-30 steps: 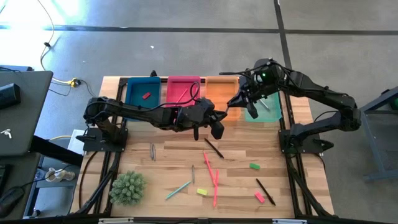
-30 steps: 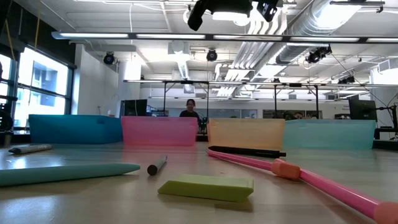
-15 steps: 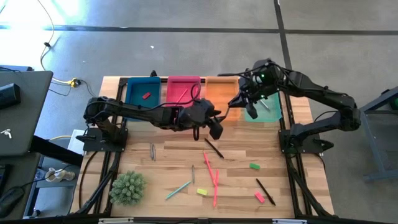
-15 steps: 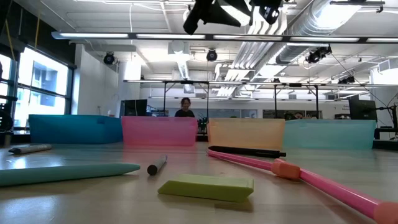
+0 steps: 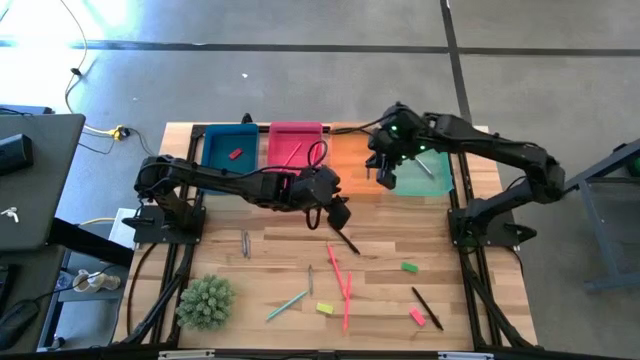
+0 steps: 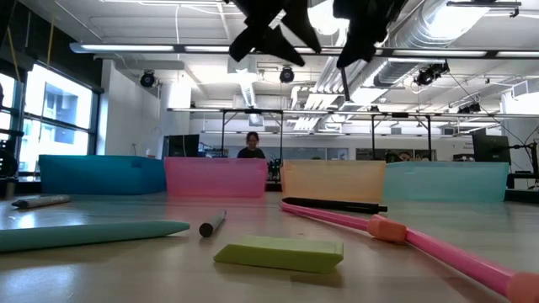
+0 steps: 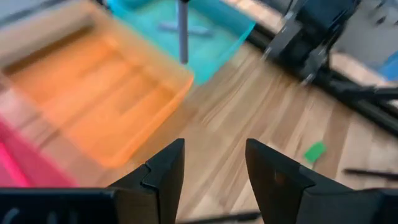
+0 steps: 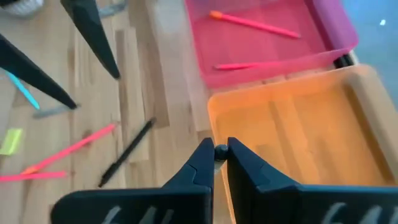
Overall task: Sort crayons/erasers/pens/pencils in bins
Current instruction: Put the gray crayon into the orange bin, then put the blue pen into the green bin
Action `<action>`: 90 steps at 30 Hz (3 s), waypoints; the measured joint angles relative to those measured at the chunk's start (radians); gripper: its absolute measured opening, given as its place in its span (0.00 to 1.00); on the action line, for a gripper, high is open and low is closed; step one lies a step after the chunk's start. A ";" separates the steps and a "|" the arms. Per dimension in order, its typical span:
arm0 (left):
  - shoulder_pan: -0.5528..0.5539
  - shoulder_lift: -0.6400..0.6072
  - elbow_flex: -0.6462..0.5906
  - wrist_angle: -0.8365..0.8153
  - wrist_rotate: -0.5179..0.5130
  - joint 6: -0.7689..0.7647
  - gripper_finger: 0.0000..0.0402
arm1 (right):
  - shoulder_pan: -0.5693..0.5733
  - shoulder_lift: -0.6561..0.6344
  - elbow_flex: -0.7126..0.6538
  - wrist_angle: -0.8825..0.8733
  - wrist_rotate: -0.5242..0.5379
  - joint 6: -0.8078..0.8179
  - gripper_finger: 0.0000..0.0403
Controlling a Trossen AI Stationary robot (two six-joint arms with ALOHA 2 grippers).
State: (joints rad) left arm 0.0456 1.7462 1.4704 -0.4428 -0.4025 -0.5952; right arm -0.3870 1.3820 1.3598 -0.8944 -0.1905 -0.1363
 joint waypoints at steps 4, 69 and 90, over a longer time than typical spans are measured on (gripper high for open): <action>0.000 0.000 0.000 -0.110 0.021 -0.067 0.39 | -0.002 0.060 0.000 -0.002 0.020 -0.004 0.01; -0.517 0.118 -0.001 -0.562 0.434 -0.759 0.39 | -0.235 0.389 0.000 -0.022 0.154 0.004 0.31; -0.557 0.239 -0.001 -0.468 0.525 -0.790 0.53 | -0.242 0.389 0.000 -0.002 0.153 -0.003 0.31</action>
State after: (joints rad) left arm -0.5117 1.9850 1.4696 -0.9108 0.1221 -1.3855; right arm -0.6289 1.7706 1.3598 -0.8967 -0.0380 -0.1390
